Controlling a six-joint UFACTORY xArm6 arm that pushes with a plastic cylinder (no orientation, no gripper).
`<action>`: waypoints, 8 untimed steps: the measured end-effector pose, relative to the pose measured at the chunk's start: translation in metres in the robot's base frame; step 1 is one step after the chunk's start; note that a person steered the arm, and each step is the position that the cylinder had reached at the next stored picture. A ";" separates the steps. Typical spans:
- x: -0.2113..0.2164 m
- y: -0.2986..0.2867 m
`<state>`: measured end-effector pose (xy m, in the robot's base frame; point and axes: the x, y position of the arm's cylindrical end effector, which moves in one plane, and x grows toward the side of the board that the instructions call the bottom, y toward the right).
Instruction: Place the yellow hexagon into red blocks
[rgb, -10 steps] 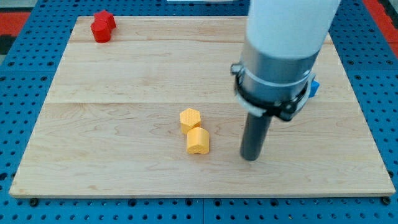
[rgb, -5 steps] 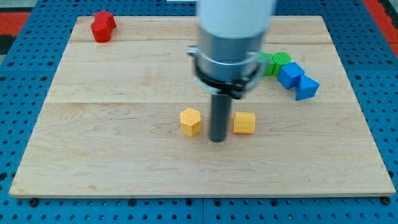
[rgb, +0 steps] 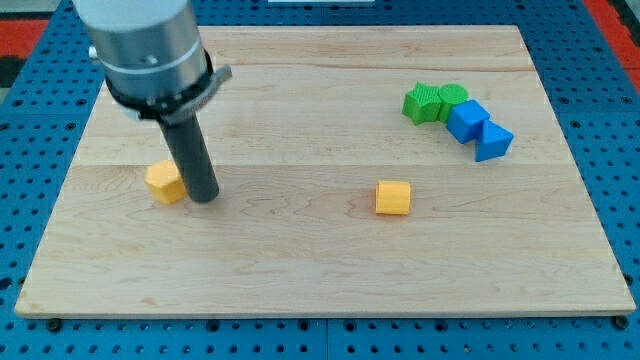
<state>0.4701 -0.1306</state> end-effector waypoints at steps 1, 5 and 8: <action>-0.030 -0.033; -0.001 -0.065; -0.038 -0.054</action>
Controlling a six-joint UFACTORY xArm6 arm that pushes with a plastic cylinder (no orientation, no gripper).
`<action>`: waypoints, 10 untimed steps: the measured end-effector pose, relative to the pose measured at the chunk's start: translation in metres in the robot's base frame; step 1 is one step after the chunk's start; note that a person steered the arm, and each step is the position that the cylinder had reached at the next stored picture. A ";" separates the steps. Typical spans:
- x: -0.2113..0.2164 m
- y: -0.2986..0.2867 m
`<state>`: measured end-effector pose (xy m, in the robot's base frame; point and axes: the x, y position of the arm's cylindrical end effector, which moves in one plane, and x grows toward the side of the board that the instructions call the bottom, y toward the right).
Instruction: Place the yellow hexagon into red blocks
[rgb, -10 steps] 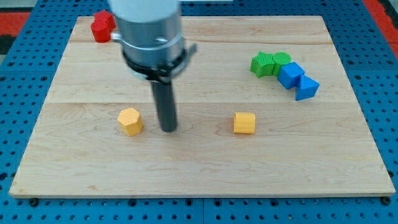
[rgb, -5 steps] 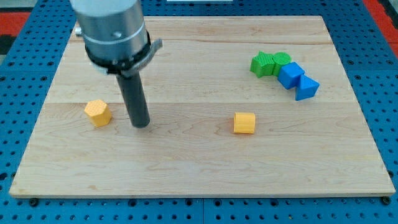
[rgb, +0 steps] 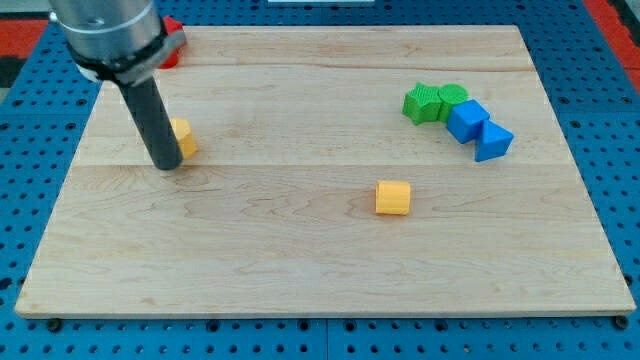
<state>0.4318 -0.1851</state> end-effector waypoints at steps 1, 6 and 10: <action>-0.042 -0.015; -0.123 0.033; -0.056 0.202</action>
